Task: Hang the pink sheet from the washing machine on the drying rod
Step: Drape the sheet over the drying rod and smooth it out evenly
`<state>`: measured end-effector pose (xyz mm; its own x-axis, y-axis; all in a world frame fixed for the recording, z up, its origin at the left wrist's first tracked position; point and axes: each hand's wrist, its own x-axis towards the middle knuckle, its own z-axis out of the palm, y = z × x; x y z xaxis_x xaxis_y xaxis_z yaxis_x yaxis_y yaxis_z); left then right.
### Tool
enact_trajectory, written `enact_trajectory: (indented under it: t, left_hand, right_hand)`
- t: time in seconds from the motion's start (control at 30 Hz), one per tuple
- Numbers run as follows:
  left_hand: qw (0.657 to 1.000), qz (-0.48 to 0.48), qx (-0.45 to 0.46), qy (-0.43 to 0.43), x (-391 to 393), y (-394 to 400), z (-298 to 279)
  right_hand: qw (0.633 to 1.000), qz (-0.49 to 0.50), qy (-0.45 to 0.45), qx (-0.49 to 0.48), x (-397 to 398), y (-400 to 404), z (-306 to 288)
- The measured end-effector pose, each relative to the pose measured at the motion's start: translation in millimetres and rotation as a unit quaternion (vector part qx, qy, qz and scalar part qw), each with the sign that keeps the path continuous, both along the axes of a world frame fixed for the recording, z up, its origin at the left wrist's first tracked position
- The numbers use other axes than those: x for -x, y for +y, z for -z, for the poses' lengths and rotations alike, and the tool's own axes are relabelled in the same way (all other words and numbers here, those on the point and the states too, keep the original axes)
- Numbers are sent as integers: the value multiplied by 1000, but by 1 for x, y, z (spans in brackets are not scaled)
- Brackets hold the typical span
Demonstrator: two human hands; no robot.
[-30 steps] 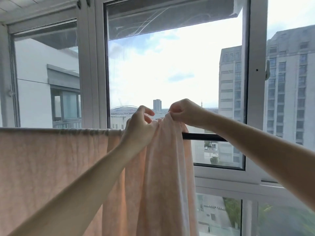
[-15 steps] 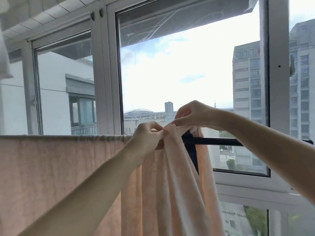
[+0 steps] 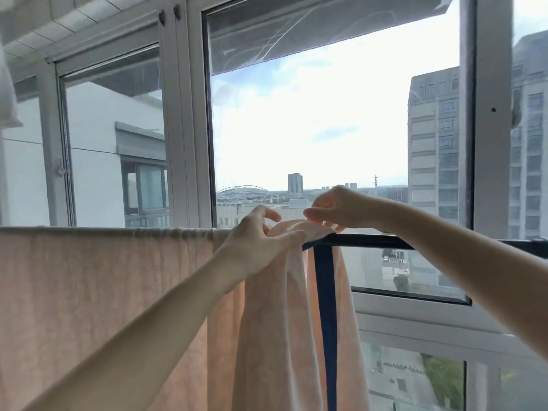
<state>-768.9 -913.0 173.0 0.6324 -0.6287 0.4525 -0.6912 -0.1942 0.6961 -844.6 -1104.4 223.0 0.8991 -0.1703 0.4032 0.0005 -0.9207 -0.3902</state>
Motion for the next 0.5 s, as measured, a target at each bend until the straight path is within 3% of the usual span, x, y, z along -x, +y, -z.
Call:
enact_trajectory:
  t: [0.13, 0.2, 0.3, 0.4, 0.5]
  left_hand:
    - [989, -65, -22, -130, 13, -4, 12]
    - [987, -63, -6, -148, 16, -5, 13]
    - [998, -7, 51, -26, 15, -5, 7]
    - [987, 47, 115, 105, 14, -9, 1]
    - [981, 45, 139, 131, 10, -16, -6]
  right_hand:
    - [983, -11, 170, -64, 22, -4, 3]
    - [984, -14, 170, -54, 26, -7, 5]
    - [996, 12, 75, -41, 26, -14, 4]
    - [998, 4, 36, -54, 23, -16, 0]
    - [997, 3, 2, -79, 18, -9, -4]
